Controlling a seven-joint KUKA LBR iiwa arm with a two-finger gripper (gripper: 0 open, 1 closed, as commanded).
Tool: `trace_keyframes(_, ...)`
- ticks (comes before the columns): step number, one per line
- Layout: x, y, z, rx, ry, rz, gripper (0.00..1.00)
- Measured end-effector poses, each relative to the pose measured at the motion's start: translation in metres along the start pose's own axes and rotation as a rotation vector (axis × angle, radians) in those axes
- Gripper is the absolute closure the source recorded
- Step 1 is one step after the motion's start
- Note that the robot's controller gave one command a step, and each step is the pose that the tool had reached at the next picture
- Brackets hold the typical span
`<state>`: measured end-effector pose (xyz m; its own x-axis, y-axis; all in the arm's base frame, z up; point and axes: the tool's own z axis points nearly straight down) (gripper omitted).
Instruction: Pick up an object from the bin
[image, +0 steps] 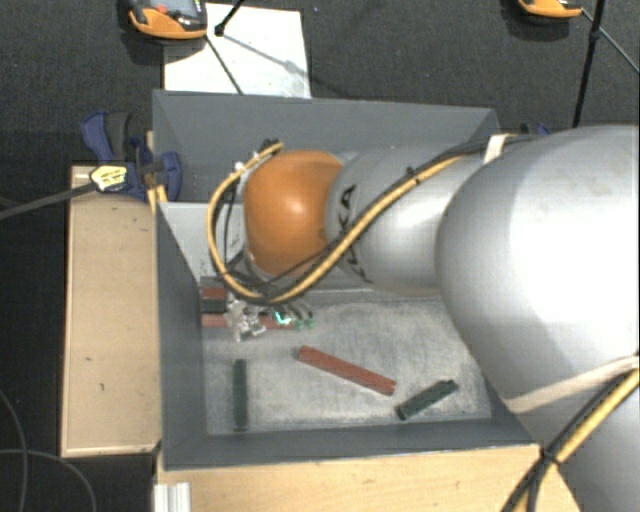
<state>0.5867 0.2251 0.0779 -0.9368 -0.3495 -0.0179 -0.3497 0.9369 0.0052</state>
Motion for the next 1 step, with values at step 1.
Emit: trace_keyframes(1, 0.0119, -0.0056, -0.0008, 0.0, -0.007, 0.021, 0.0)
